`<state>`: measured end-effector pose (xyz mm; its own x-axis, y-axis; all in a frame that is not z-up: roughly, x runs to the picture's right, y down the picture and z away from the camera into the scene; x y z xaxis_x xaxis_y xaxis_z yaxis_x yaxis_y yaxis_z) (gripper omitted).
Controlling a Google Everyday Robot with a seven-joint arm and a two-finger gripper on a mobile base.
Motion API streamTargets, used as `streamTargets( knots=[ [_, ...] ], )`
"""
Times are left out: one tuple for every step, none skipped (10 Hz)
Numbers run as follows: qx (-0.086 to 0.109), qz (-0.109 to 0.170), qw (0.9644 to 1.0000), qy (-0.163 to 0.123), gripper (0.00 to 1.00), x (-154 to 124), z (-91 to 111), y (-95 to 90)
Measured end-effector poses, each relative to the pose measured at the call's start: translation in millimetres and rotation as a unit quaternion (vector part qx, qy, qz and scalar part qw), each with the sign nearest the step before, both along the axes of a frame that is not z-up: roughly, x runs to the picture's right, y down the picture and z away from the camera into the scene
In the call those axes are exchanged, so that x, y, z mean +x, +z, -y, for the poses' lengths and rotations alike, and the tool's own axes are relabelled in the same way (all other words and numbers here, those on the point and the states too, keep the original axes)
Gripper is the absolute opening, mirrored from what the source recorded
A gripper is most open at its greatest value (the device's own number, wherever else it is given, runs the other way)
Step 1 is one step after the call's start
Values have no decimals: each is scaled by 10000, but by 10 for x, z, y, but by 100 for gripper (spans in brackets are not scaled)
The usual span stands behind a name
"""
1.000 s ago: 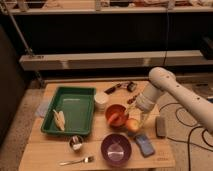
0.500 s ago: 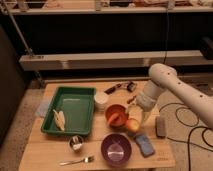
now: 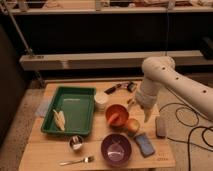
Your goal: Place sponge in tray
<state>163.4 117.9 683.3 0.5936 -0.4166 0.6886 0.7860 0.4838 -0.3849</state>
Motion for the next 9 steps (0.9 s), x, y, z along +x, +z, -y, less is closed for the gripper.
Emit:
streamTargets(
  knots=[
    [6, -4, 10000, 13, 62, 9, -1, 1],
    [6, -4, 10000, 13, 62, 8, -1, 1],
    [4, 0, 10000, 10, 62, 3, -1, 3],
    [11, 19, 10000, -29, 62, -8, -6, 5],
    [78, 50, 9998, -197, 62, 2, -32, 11],
    [136, 160, 9988, -433, 62, 29, -73, 11],
    [229, 438, 9955, -808, 62, 65, -128, 0],
    [353, 827, 9884, -1220, 62, 95, -176, -39],
    [485, 1254, 9771, -1646, 62, 121, -223, -98]
  ],
)
